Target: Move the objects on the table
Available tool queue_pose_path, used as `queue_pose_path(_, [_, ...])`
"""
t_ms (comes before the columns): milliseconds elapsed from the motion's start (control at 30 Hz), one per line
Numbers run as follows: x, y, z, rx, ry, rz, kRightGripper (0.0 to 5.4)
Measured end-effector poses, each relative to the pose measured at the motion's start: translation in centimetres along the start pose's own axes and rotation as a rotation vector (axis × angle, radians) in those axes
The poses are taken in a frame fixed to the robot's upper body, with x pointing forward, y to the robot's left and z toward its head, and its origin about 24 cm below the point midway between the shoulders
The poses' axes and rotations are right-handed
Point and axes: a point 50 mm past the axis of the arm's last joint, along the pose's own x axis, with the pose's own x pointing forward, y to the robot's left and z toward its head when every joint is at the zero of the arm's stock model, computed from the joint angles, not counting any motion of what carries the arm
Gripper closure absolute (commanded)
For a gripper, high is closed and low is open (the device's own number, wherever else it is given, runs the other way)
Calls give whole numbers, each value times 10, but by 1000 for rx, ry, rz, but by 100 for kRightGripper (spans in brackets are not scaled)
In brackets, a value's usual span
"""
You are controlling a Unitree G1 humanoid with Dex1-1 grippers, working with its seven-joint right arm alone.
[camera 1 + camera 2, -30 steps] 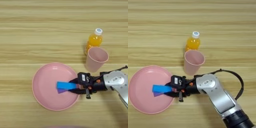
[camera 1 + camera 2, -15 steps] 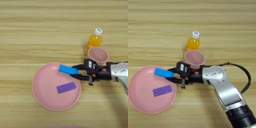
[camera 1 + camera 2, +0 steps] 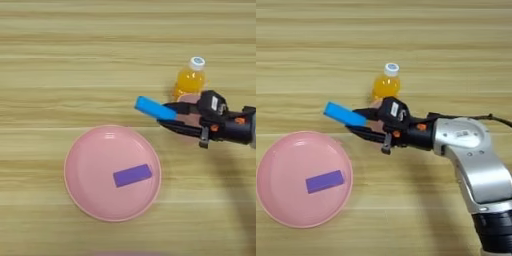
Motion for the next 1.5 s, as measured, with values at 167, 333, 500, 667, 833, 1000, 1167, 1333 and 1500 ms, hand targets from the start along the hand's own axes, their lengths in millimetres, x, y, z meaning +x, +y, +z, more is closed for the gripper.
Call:
queue_pose_path(167, [-14,-13,11,-27,-36,-73,399])
queue_pose_path(333, [-26,-18,15,-39,-38,-104,399])
queue_pose_path(500, [-40,-14,10,-18,-20,-109,399])
queue_pose_path(667, [-52,-8,6,-12,-1,-73,399])
queue_pose_path(833, [-64,-7,-4,20,36,-62,399])
queue_pose_path(1000, [-71,-2,-18,68,77,-45,399])
queue_pose_path(1167, [-76,1,-32,90,139,-31,399])
queue_pose_path(1333, [-75,4,-39,75,180,-6,399])
queue_pose_path(1500, [-75,9,-49,68,231,12,399])
